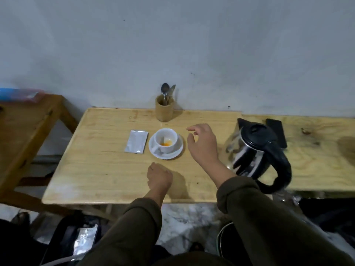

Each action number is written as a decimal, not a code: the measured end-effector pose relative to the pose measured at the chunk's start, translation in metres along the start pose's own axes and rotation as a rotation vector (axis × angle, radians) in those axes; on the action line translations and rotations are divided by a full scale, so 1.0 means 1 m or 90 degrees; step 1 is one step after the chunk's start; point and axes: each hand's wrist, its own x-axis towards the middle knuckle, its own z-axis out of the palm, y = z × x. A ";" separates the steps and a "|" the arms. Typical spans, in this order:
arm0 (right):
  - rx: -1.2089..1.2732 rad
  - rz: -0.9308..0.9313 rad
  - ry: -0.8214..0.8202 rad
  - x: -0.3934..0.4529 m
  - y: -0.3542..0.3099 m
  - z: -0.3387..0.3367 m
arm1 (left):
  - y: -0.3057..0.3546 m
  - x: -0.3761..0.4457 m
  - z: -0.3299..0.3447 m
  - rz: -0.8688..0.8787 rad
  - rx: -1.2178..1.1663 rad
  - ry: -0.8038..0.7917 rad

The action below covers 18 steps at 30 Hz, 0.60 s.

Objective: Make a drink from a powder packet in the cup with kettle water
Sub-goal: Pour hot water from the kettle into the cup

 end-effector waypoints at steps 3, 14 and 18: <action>-0.049 -0.026 0.072 -0.013 0.020 -0.038 | 0.008 -0.015 0.019 0.012 0.080 -0.062; -0.131 0.139 0.250 -0.057 0.082 -0.124 | 0.025 -0.023 0.054 0.021 0.342 -0.105; 0.019 0.305 0.225 -0.064 0.096 -0.135 | 0.036 -0.027 0.054 0.043 0.428 -0.102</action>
